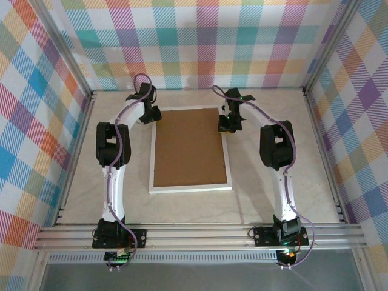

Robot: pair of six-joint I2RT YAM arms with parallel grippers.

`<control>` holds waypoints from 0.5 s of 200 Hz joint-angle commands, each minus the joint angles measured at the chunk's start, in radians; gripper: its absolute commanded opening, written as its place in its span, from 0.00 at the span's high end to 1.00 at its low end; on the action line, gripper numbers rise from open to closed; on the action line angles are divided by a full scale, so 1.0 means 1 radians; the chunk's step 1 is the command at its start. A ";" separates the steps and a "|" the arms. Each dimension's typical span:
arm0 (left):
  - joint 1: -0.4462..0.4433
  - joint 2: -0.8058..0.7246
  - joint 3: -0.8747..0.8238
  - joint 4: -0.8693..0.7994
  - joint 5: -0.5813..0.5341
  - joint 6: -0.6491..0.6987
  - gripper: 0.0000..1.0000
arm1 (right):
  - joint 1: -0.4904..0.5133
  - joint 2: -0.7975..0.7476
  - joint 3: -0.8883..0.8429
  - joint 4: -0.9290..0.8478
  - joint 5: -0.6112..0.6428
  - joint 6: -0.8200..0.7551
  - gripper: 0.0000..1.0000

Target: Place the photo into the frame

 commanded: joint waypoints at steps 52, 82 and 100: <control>-0.140 0.171 -0.018 -0.193 0.153 0.007 0.62 | 0.056 0.078 0.041 0.001 -0.076 0.027 0.77; -0.135 0.164 0.023 -0.210 0.149 0.010 0.62 | 0.052 0.069 0.039 -0.018 -0.030 0.027 0.77; -0.119 0.139 0.063 -0.221 0.154 0.010 0.62 | 0.038 0.052 0.021 -0.022 0.003 0.040 0.77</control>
